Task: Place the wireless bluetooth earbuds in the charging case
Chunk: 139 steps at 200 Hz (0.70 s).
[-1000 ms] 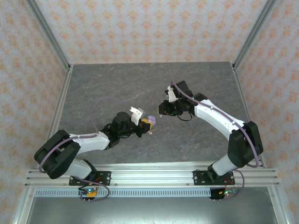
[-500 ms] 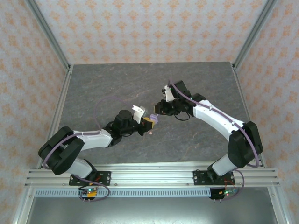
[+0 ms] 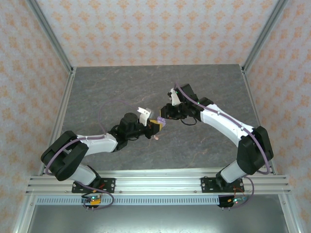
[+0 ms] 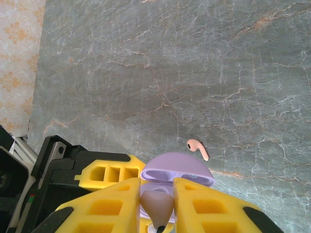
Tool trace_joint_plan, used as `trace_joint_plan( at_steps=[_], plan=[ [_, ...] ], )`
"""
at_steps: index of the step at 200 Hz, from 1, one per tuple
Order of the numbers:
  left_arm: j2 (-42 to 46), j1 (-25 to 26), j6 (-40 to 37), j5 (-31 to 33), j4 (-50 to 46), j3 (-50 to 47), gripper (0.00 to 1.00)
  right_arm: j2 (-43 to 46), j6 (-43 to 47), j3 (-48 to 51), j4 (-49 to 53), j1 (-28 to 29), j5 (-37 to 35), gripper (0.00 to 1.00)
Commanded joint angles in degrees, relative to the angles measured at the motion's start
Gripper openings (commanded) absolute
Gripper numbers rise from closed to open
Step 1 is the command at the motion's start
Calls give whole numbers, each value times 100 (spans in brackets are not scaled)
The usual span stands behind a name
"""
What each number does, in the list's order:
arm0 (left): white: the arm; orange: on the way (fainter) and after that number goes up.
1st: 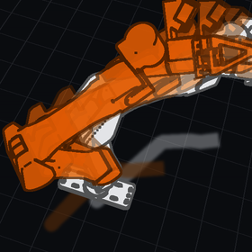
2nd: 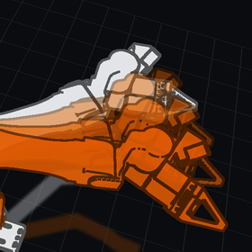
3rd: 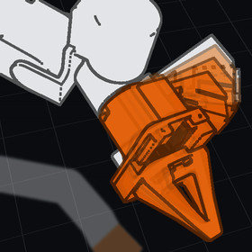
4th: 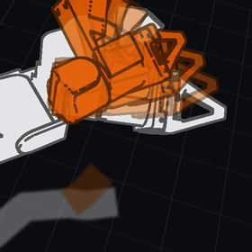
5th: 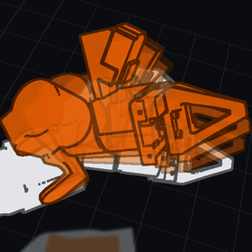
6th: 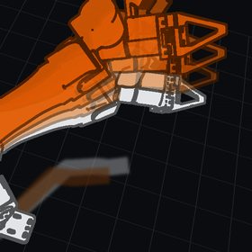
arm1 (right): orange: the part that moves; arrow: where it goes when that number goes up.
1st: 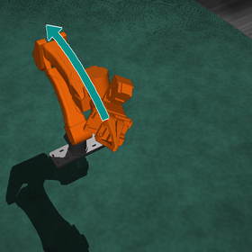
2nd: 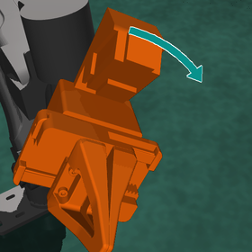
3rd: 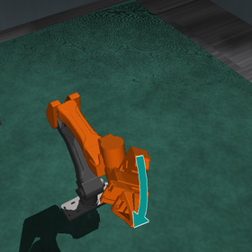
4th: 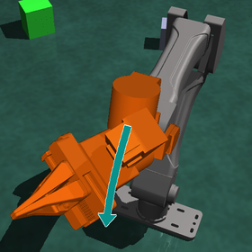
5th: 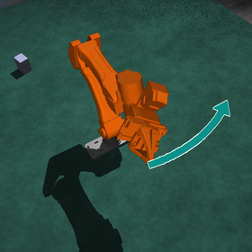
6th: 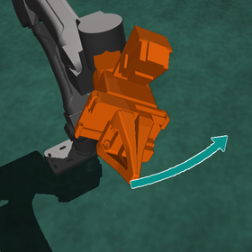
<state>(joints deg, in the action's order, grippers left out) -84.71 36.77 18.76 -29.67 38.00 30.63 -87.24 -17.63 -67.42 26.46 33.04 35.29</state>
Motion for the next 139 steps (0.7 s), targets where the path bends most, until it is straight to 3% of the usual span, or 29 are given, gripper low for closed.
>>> trace_joint_plan(
  at_steps=[1, 139],
  plan=[
    [-20, 58, 95, -109, 237, 189, 19, 34, -68, -114, -166, 29, -170, 23],
    [-52, 82, 274, -136, 210, 285, 19, -28, -104, -52, -216, 27, -268, 23]
  ],
)
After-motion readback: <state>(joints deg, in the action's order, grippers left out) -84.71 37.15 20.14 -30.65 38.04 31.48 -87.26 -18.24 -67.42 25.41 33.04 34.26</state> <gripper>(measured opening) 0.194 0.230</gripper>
